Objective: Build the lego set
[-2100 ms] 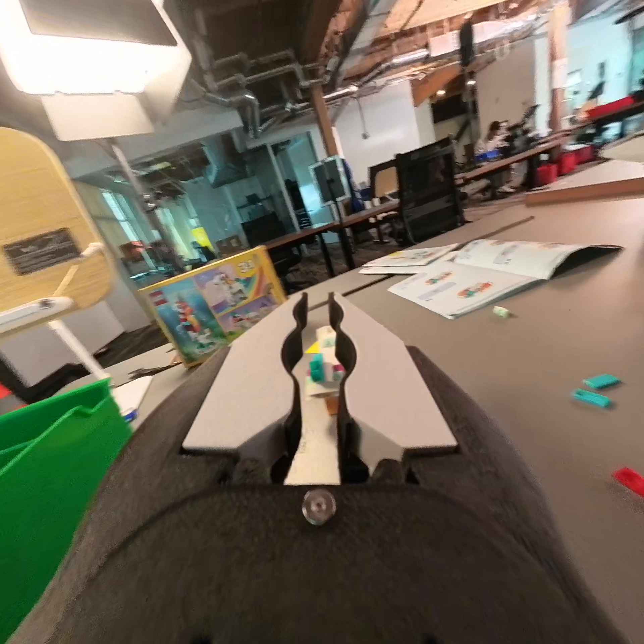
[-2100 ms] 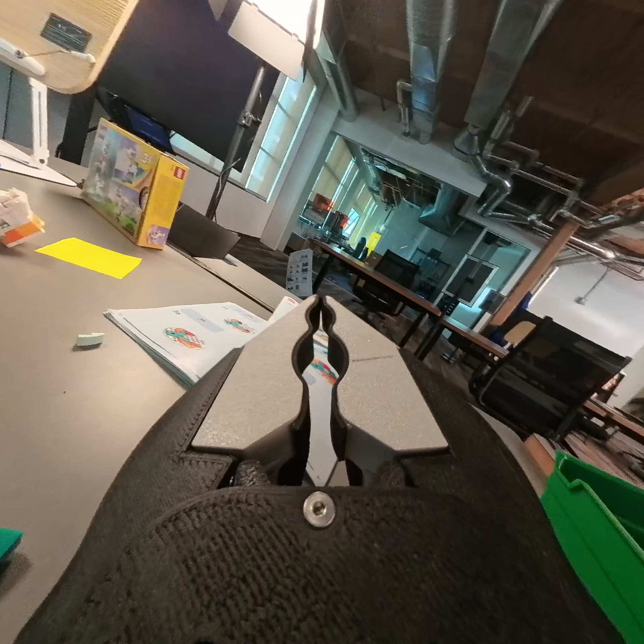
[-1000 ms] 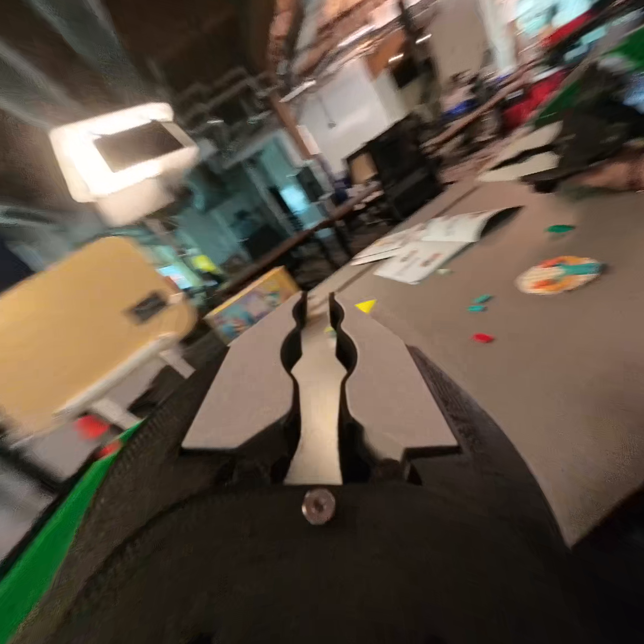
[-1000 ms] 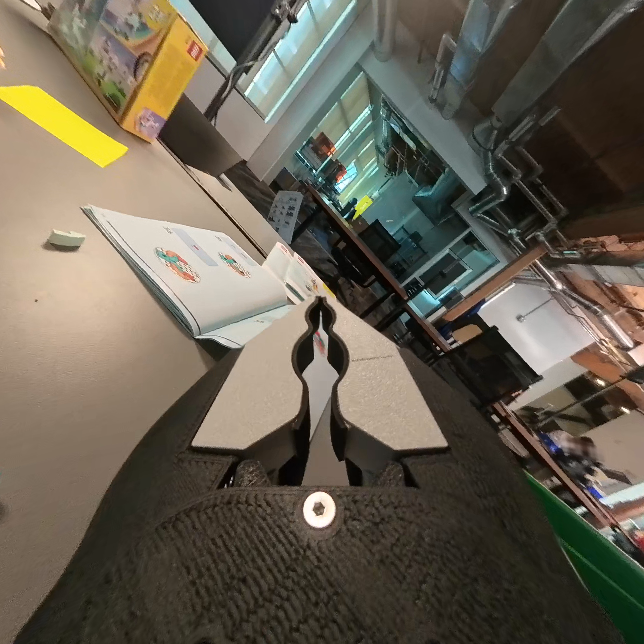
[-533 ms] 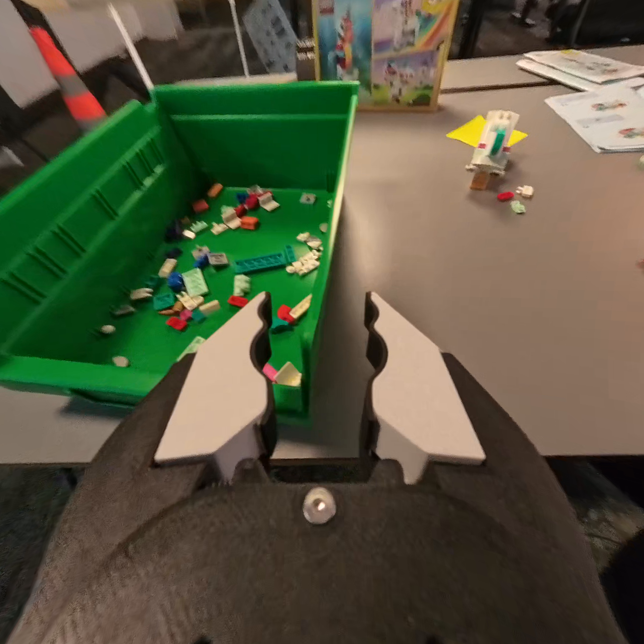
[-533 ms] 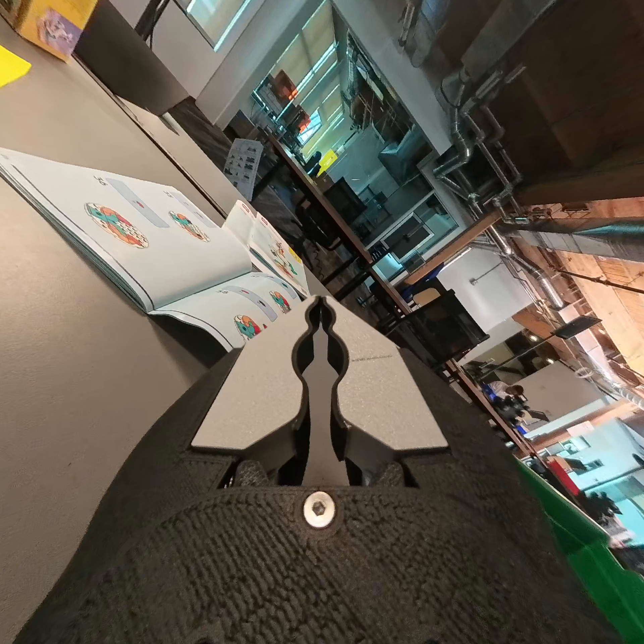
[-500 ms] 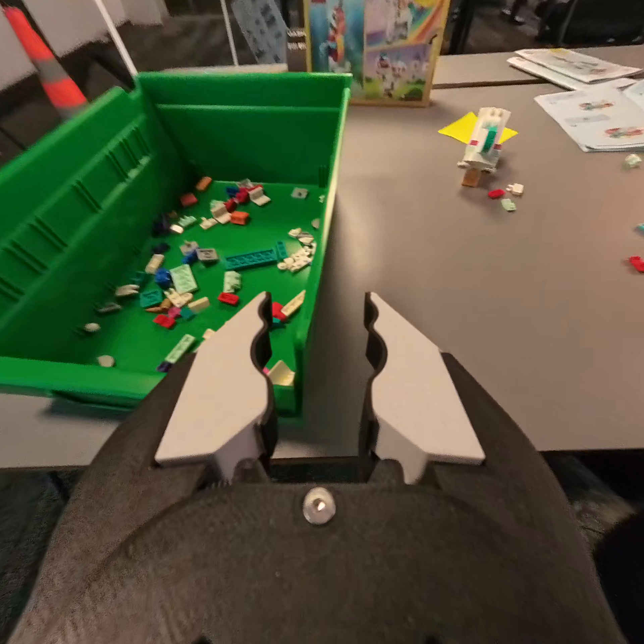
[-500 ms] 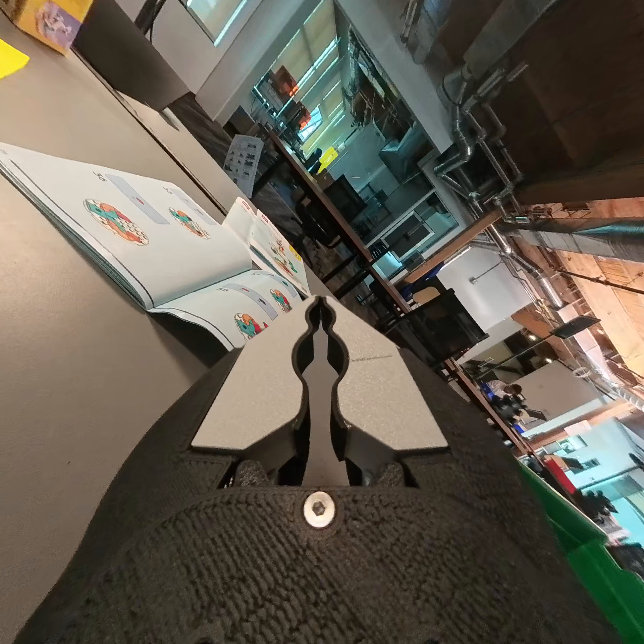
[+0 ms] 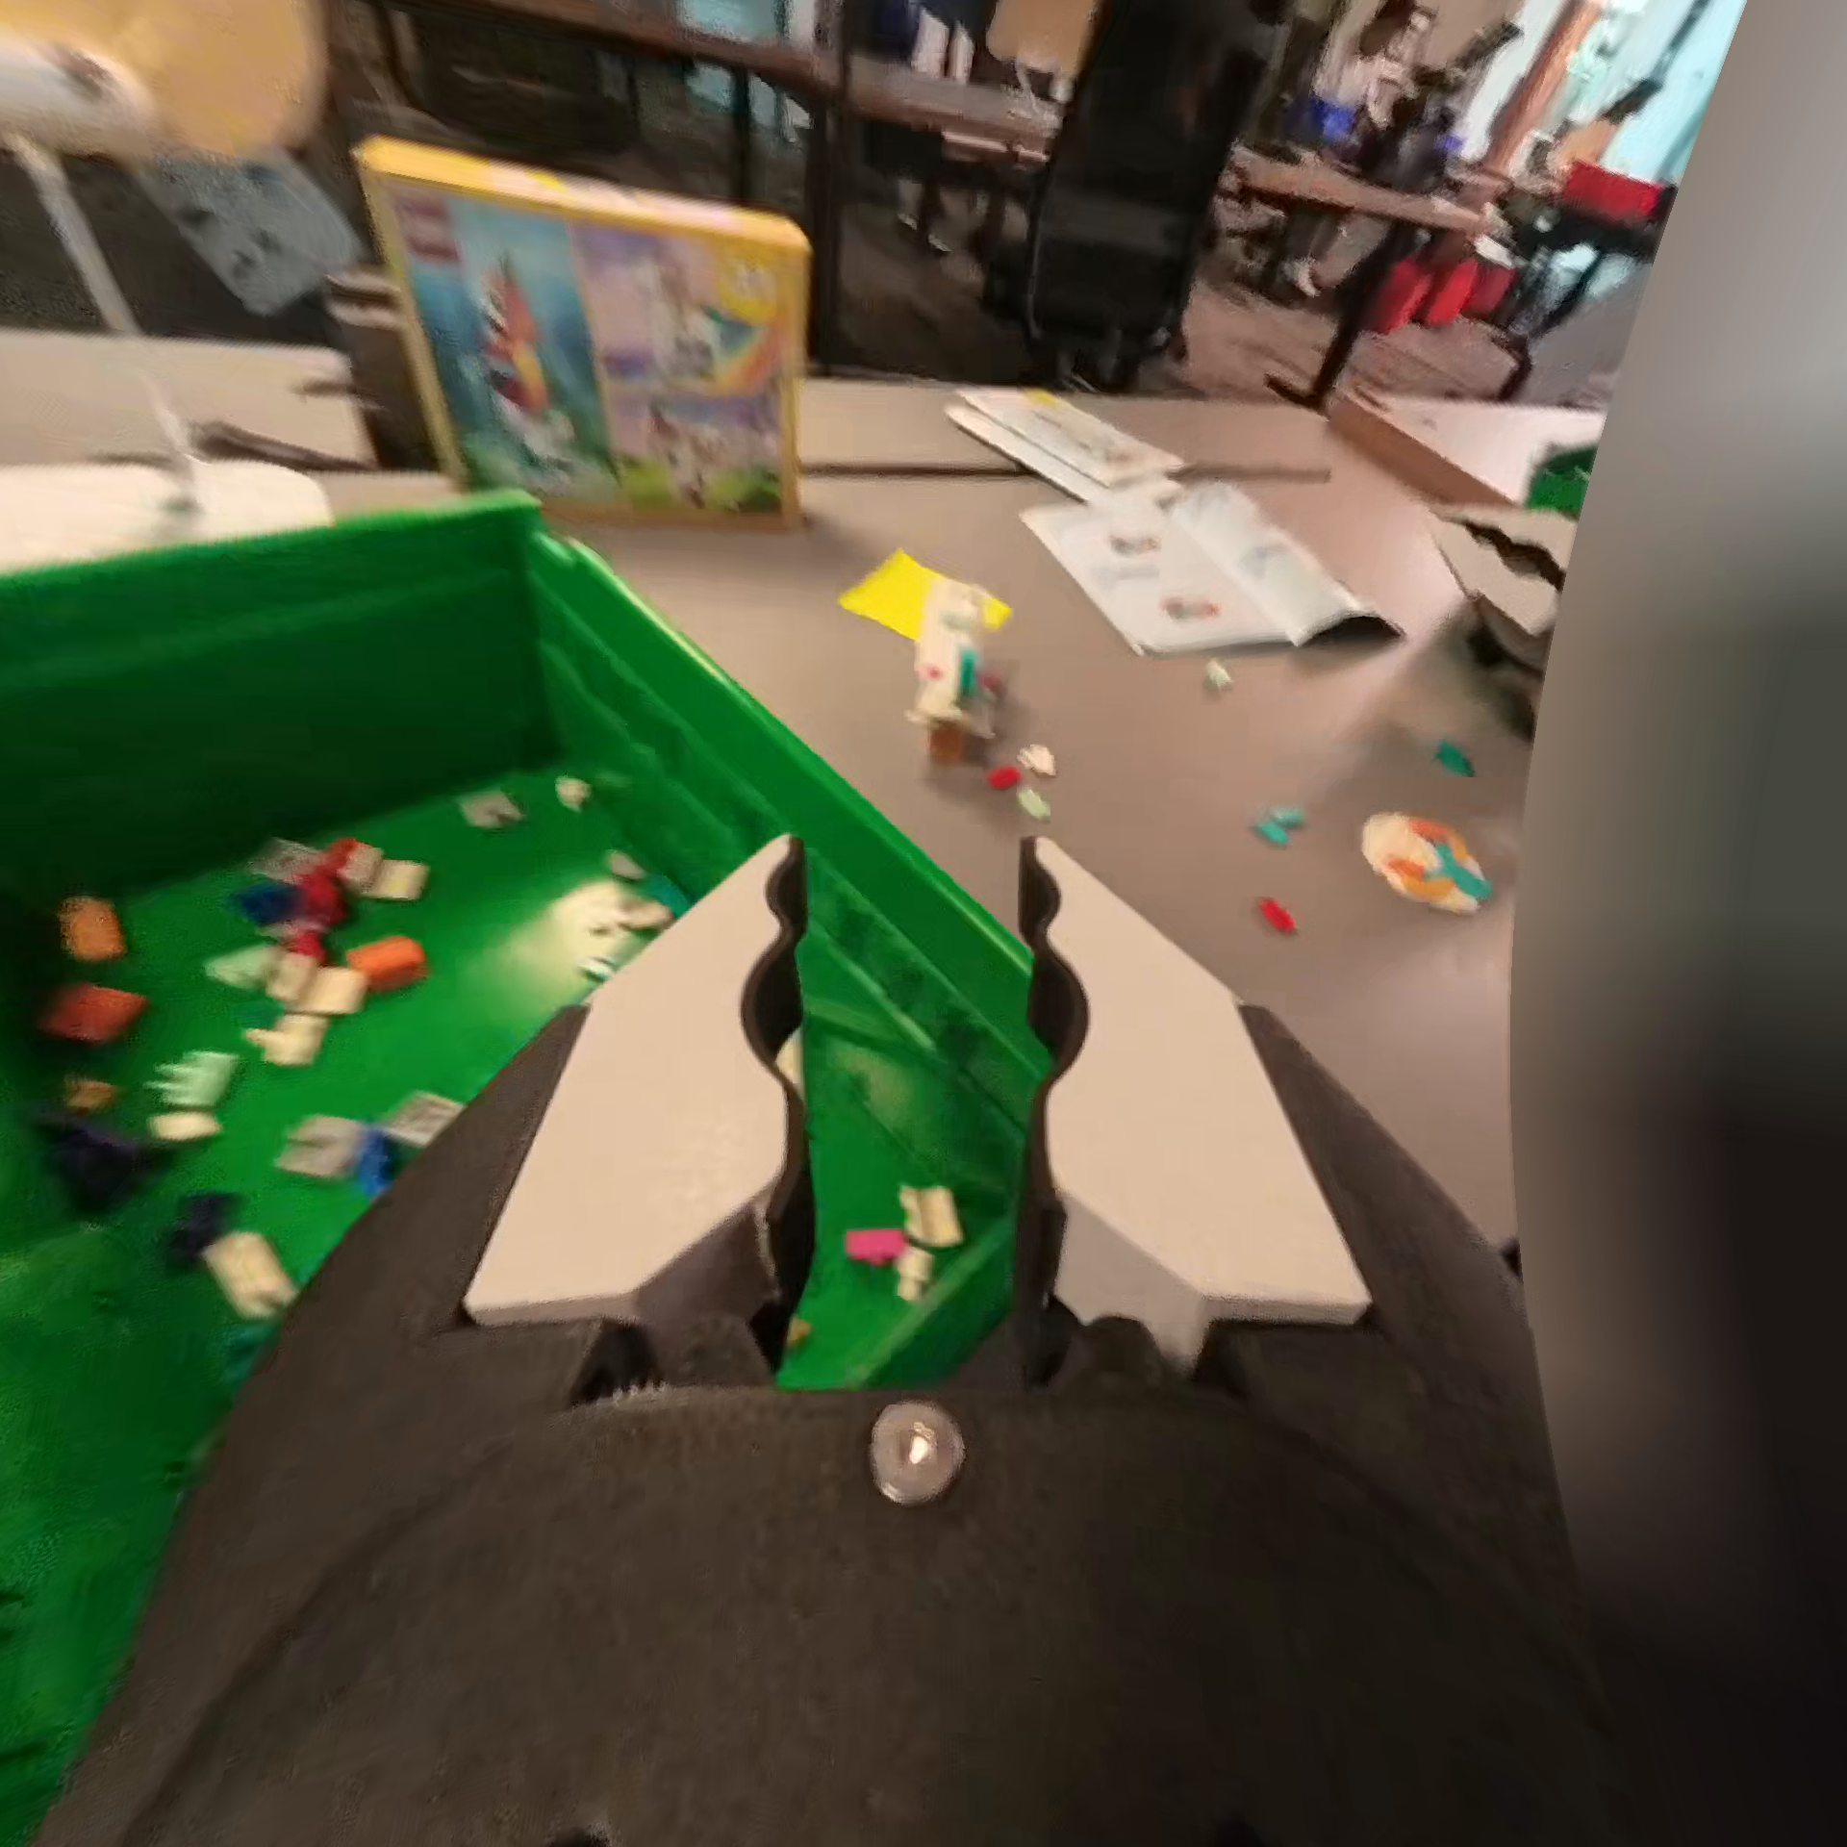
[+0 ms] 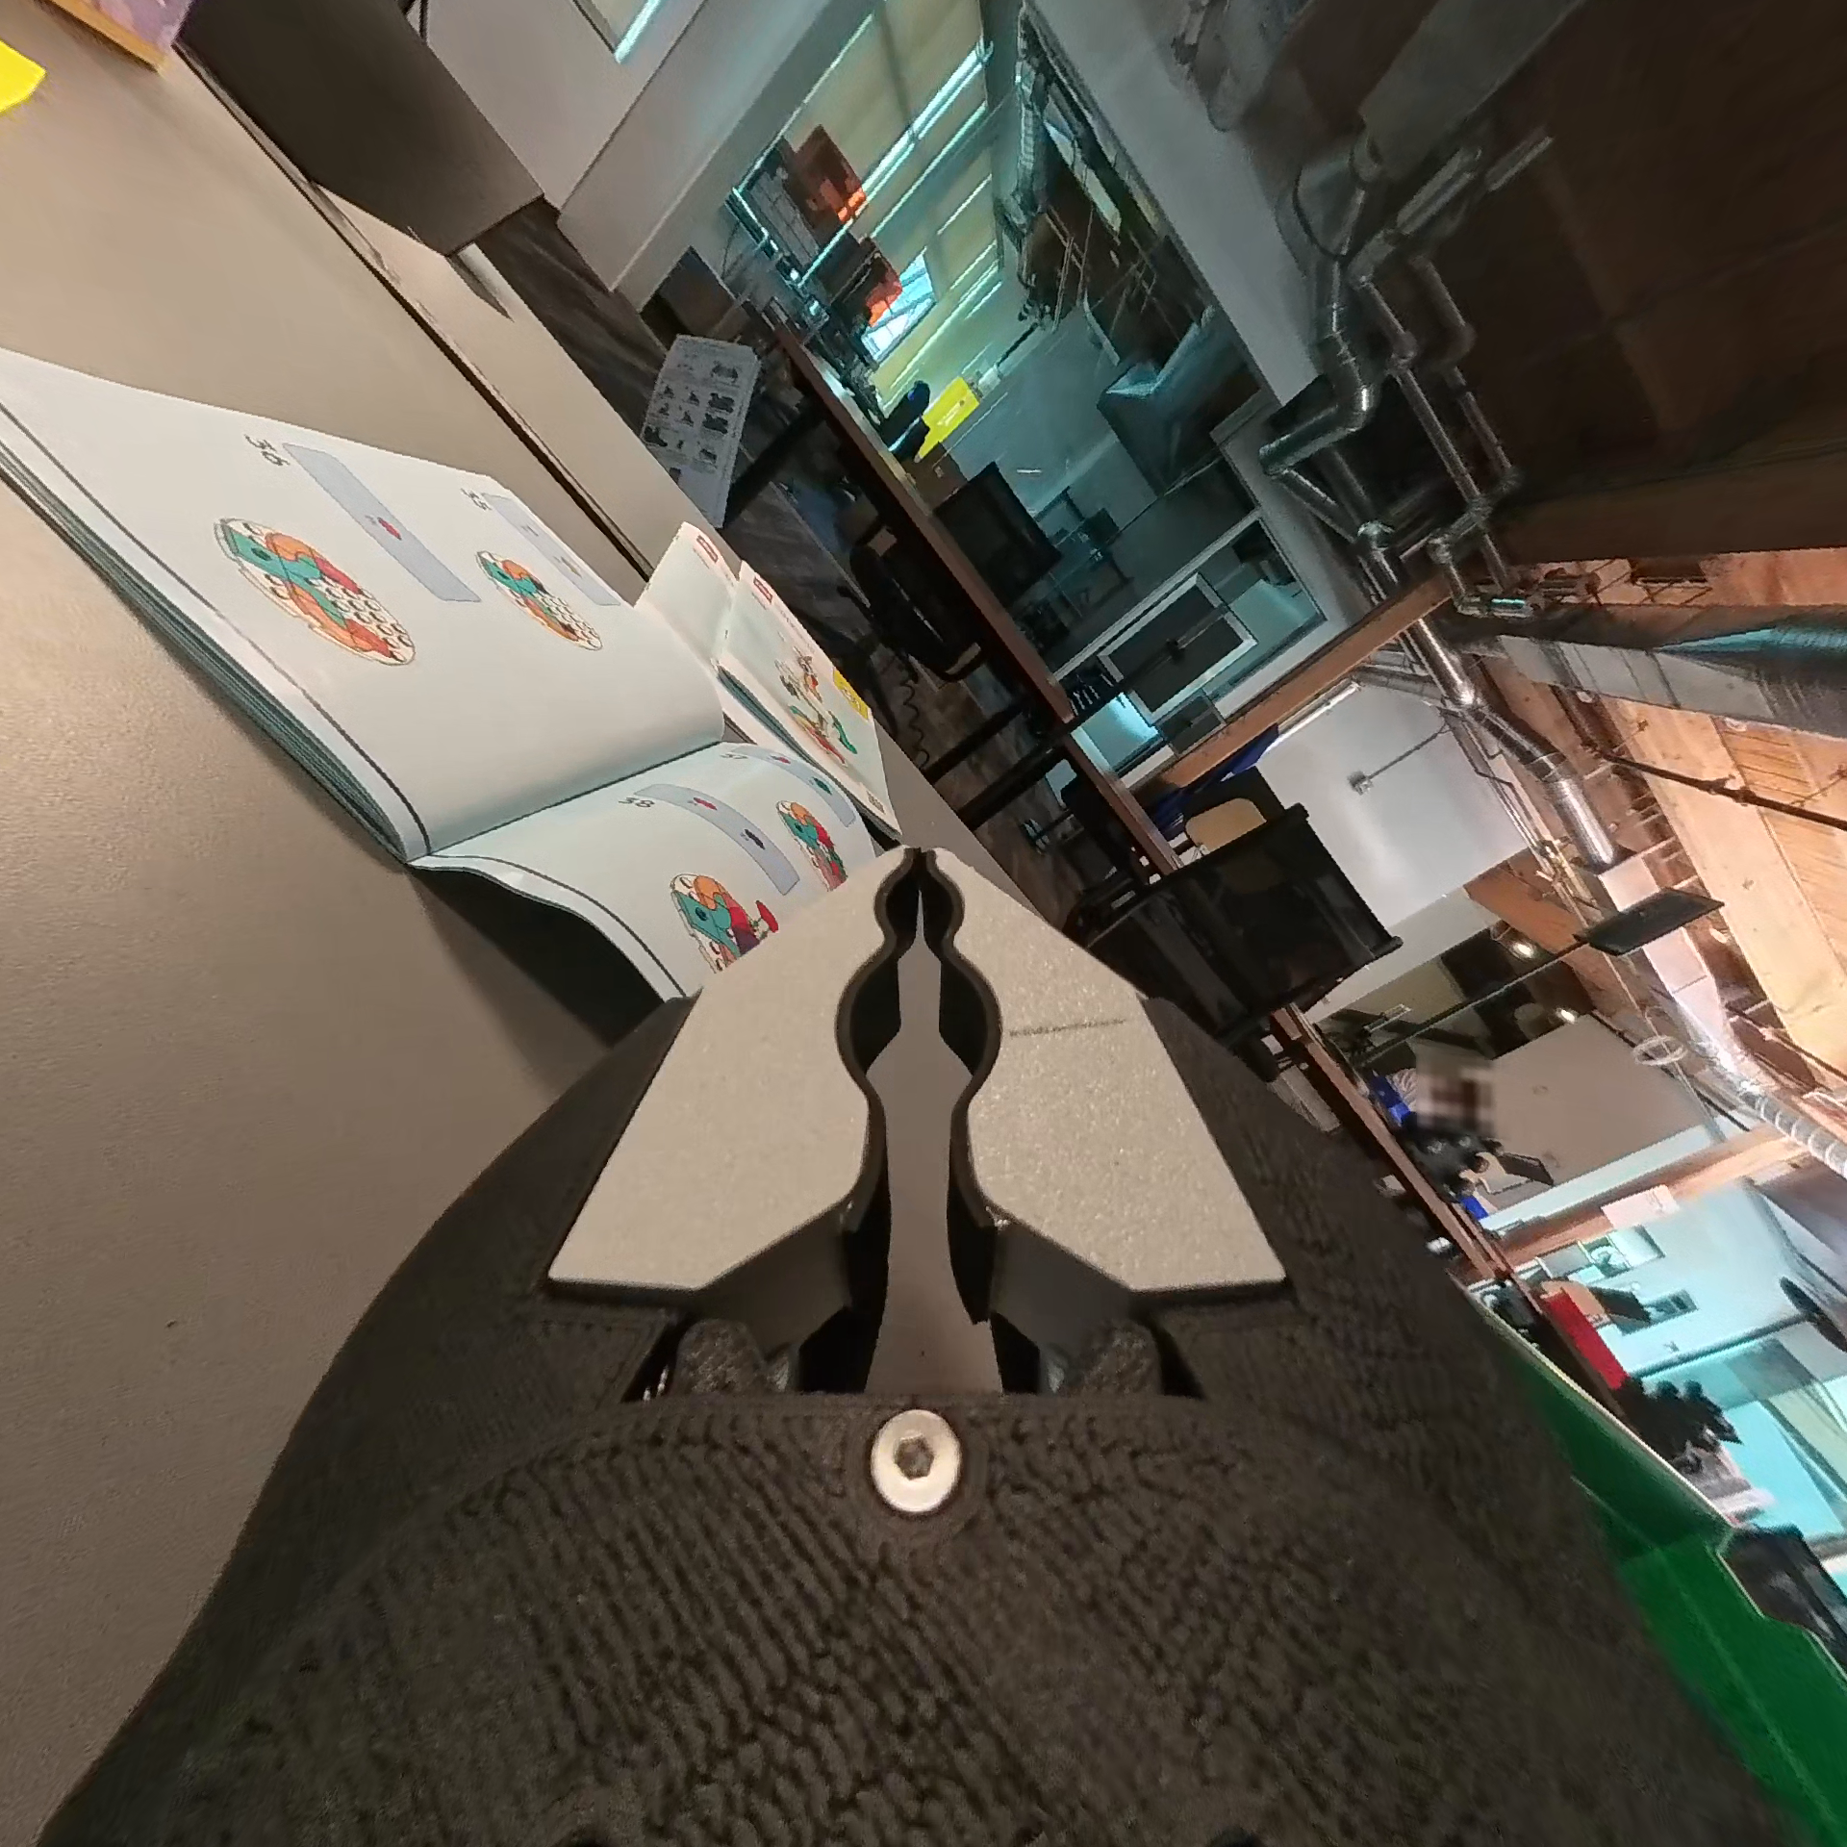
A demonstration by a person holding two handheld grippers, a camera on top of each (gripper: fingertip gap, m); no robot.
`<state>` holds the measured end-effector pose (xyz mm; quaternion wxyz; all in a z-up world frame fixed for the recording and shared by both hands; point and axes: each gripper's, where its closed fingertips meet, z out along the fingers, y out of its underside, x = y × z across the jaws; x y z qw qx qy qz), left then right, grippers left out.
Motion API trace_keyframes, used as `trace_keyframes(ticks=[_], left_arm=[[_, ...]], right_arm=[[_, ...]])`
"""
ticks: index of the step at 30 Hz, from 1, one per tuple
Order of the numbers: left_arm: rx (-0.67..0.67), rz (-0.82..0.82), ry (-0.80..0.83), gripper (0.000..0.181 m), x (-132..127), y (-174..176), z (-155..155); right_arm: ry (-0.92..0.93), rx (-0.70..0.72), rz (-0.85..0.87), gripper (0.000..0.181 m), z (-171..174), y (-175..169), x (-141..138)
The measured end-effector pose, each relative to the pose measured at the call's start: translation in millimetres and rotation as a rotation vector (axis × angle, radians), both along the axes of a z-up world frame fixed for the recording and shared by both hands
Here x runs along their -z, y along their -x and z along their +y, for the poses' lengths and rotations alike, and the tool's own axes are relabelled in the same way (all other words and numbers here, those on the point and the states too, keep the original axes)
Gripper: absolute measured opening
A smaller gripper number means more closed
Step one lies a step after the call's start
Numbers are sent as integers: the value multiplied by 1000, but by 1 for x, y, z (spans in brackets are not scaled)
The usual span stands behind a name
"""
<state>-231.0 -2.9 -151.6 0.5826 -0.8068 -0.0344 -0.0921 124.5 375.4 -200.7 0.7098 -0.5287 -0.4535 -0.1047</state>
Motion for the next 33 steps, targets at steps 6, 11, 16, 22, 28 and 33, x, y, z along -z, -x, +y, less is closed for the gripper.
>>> trace_keyframes(ticks=[6, 11, 16, 22, 28, 33], left_arm=[[-23, 99, 415, 36, 14, 76, 18], [142, 165, 805, 14, 71, 89, 14], [86, 269, 953, 15, 93, 122, 19], [322, -2, 971, 13, 100, 70, 25], [22, 307, 1004, 29, 103, 131, 33], [-47, 108, 960, 32, 97, 145, 52]], right_arm=[[0, -10, -9, 0, -1, 2, 1], [-2, -23, -23, 0, -2, 4, 3], [7, -29, -8, 0, -2, 4, 2], [14, -41, 23, 0, -3, 3, -1], [14, -60, 35, 0, -5, 4, -2], [13, -74, 40, 0, -7, 5, -3]])
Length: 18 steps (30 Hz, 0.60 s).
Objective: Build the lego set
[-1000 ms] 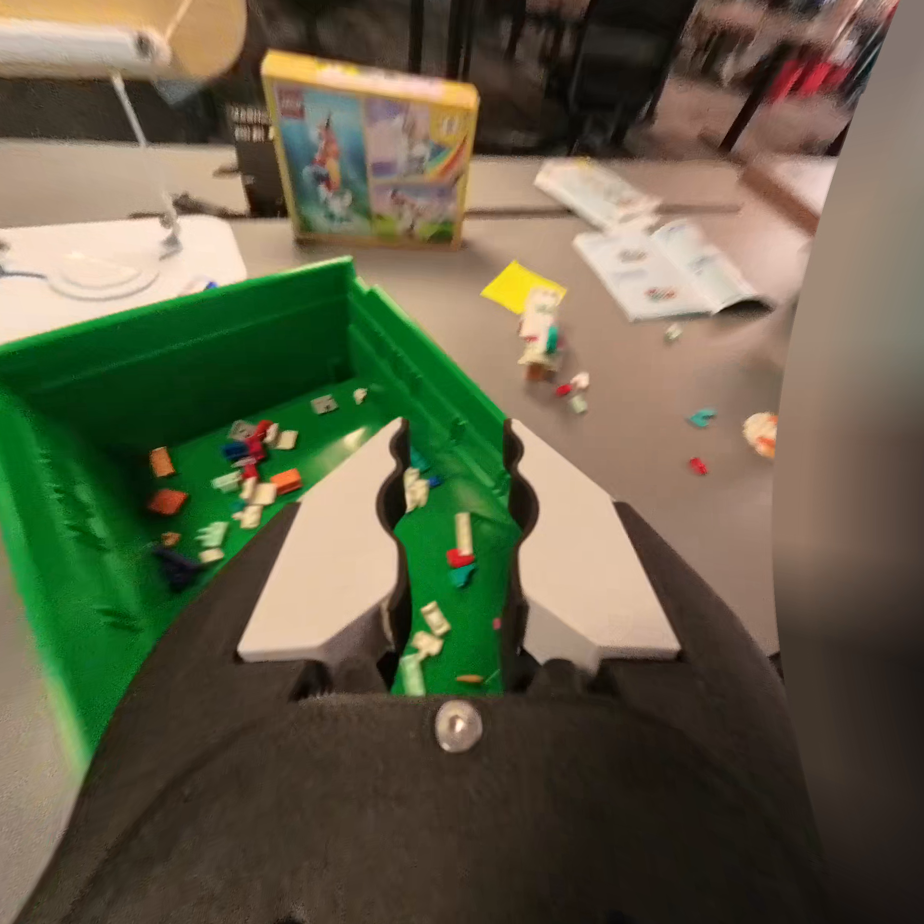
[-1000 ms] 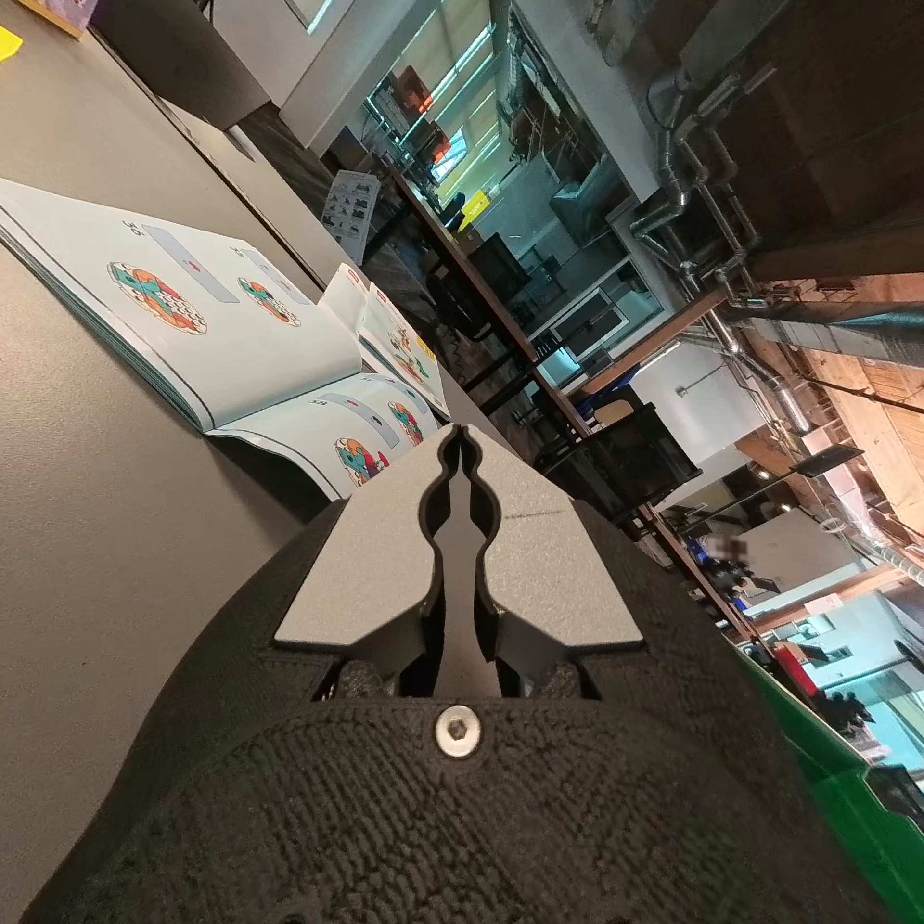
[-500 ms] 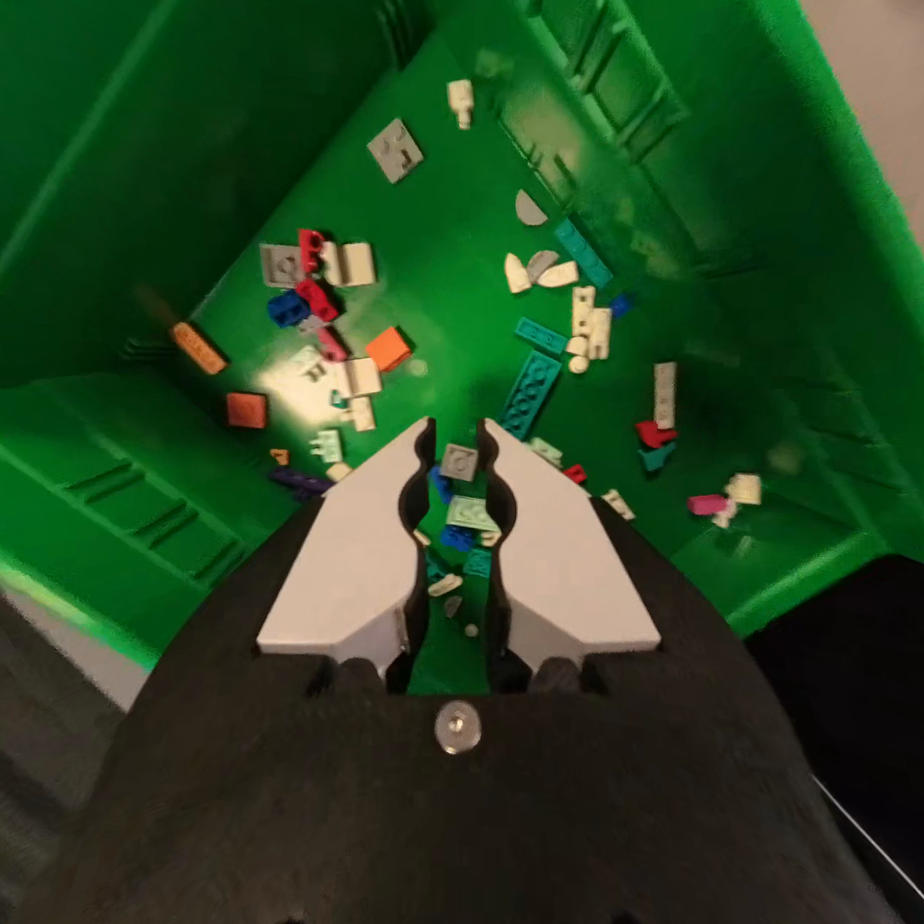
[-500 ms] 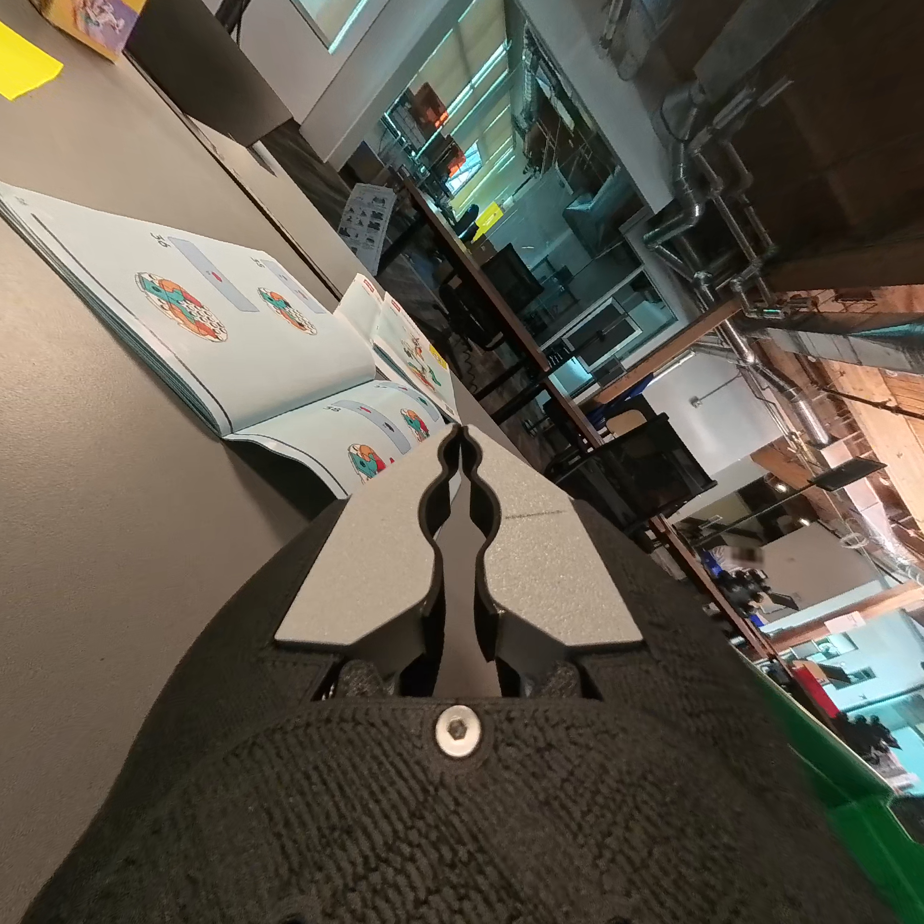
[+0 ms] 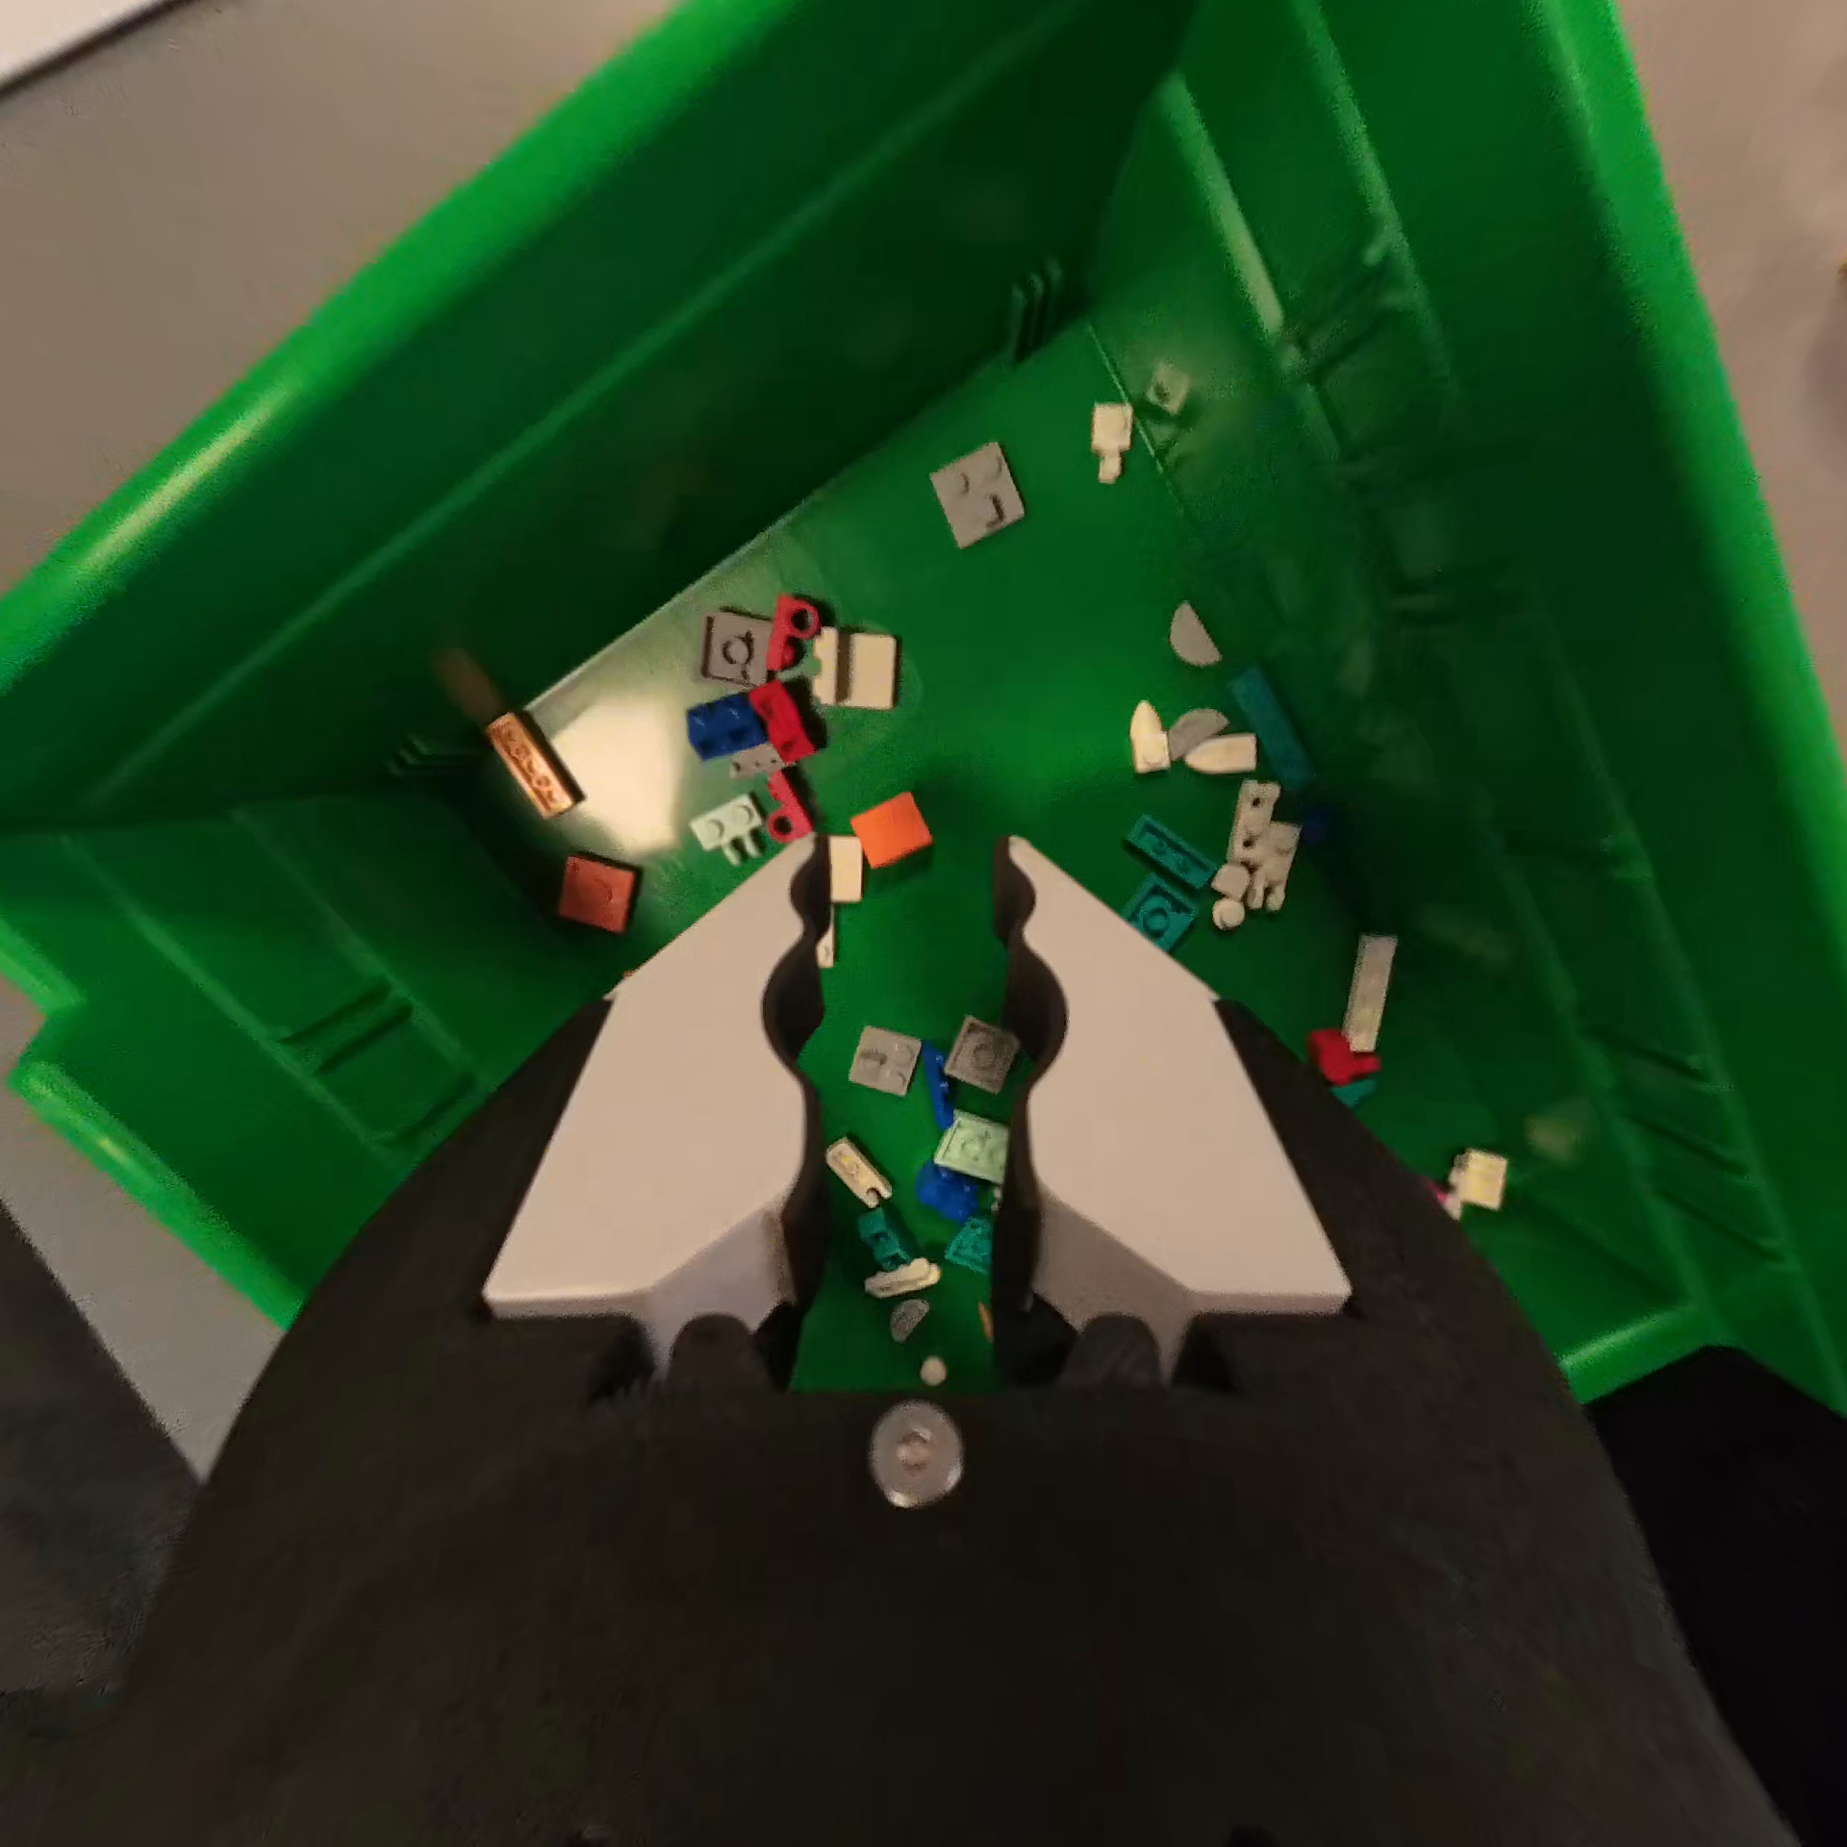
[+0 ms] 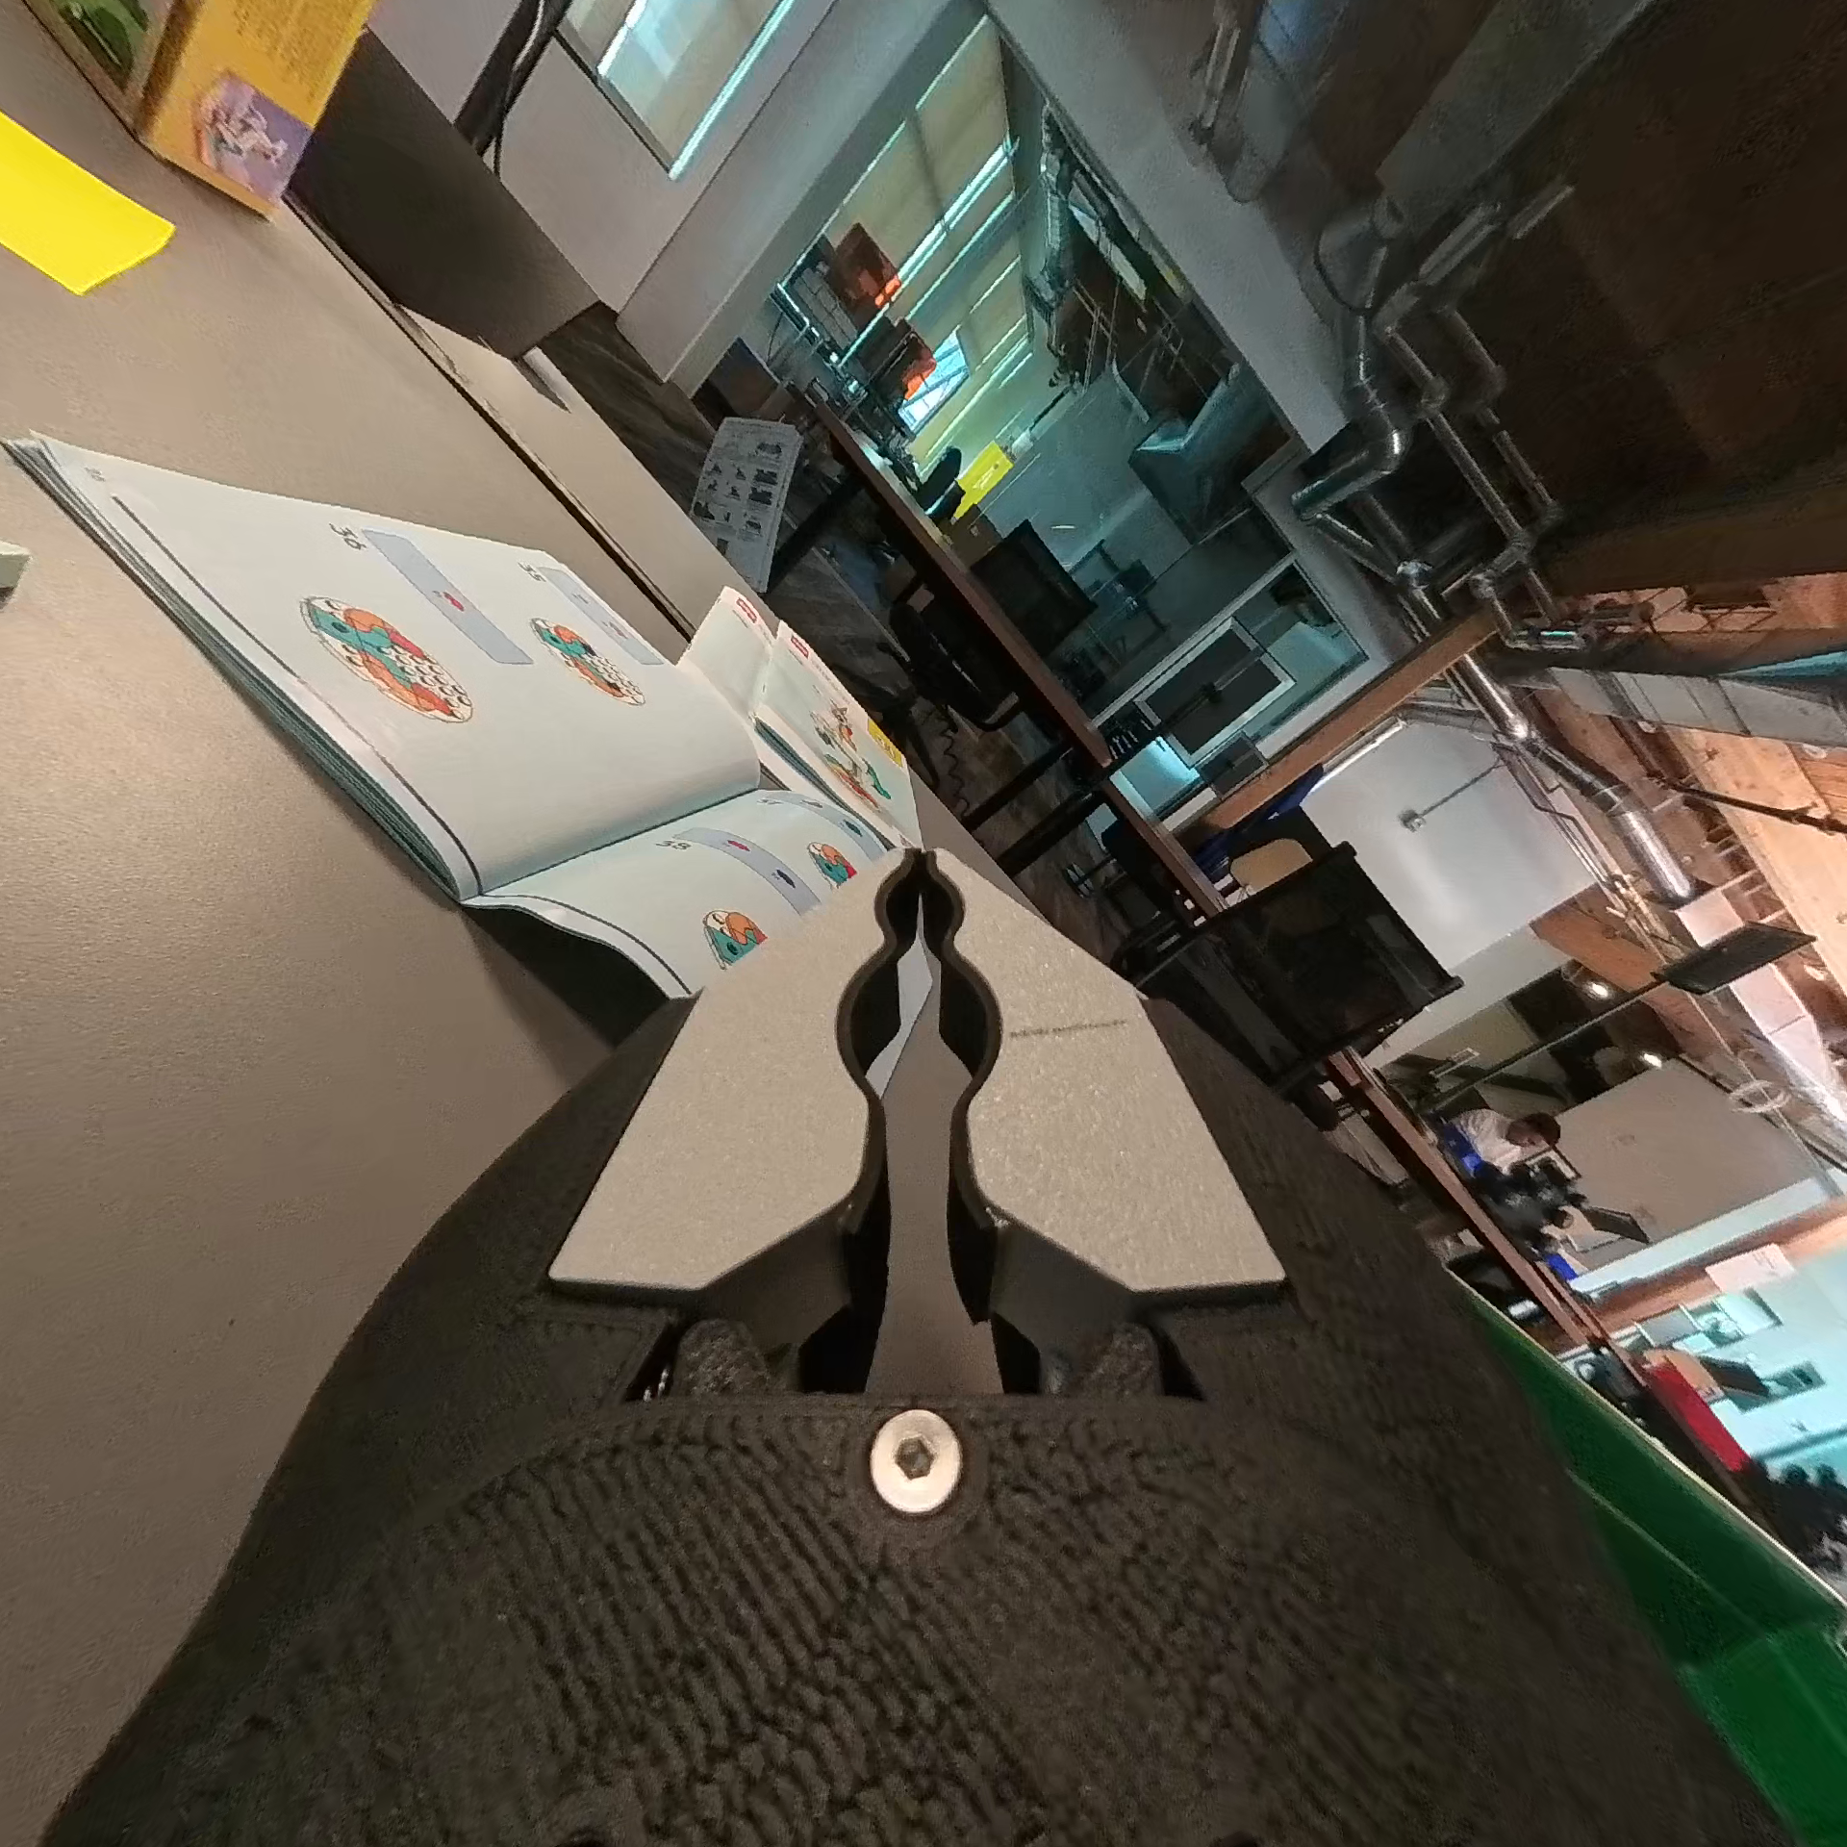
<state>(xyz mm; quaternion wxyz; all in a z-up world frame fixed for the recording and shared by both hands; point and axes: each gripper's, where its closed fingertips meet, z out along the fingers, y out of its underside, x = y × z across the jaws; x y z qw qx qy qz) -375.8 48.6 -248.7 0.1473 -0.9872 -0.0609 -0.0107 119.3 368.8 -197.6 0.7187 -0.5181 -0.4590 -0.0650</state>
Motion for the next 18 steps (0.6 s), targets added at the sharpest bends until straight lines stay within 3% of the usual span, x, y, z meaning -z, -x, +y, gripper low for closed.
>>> trace_keyframes(ticks=[9, 18], left_arm=[[-100, 21, 134, 15, 28, 30, -3], [-103, -13, 145, 9, 38, 23, -3]], right_arm=[[22, -11, 36, 0, 1, -2, -2], [25, -34, 29, 0, -2, 2, -1]])
